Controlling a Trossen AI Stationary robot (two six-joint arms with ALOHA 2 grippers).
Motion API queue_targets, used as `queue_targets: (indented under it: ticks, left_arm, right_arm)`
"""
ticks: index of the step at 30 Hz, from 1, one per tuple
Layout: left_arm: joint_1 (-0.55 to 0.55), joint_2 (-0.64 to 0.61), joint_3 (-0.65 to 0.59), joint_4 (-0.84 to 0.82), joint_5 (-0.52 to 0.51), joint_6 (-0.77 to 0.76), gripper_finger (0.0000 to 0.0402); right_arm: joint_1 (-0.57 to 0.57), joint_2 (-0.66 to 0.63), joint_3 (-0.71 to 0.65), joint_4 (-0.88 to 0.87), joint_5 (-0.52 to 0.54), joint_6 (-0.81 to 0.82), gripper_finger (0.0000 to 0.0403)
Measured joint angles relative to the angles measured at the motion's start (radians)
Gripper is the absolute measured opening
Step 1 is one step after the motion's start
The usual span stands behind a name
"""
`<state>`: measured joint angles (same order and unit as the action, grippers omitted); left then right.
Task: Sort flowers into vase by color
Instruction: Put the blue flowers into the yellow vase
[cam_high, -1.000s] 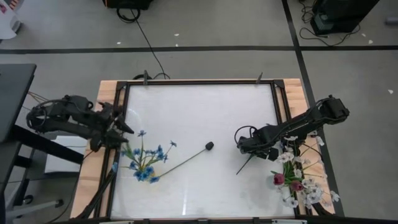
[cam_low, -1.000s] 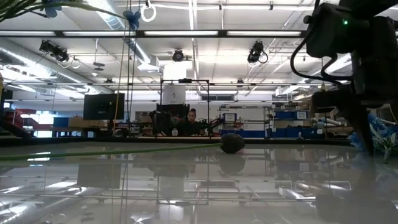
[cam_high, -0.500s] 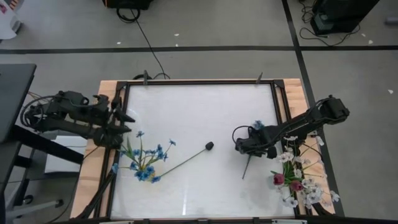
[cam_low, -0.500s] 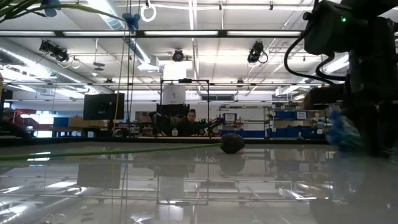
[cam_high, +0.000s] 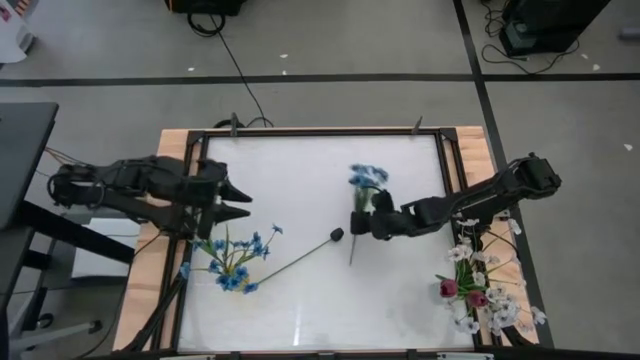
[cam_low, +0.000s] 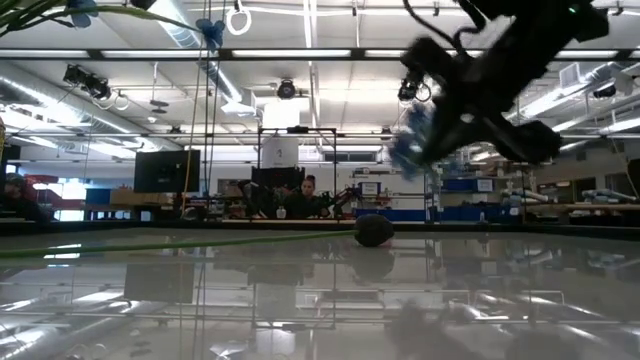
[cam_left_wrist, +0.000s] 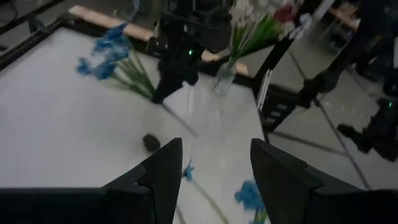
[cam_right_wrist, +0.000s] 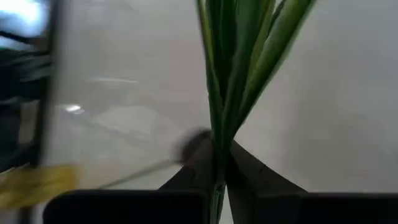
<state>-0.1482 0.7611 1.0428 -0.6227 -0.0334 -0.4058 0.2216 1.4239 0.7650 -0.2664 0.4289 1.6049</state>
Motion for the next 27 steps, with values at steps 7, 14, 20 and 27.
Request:
queue_targets:
  ticks: [7, 14, 20, 27]
  left_arm:
    - [0.001, 0.041, 0.000, 0.193, -0.009, -0.050, 0.0195]
    - [0.001, 0.104, 0.000, 0.234, -0.078, -0.038, 0.0195]
    - [0.001, 0.192, 0.000, 0.304, -0.078, -0.052, 0.0195]
    - [0.001, 0.263, 0.000, 0.400, -0.077, -0.064, 0.0208]
  right_arm:
    - [-0.038, -0.001, 0.068, 0.255, -0.007, -0.497, 0.0026]
    - [-0.062, -0.001, 0.152, 0.372, -0.008, -0.757, 0.0026]
    - [-0.045, -0.001, 0.219, 0.469, -0.048, -0.964, 0.0026]
    - [-0.019, -0.001, 0.306, 0.479, -0.059, -1.145, 0.0026]
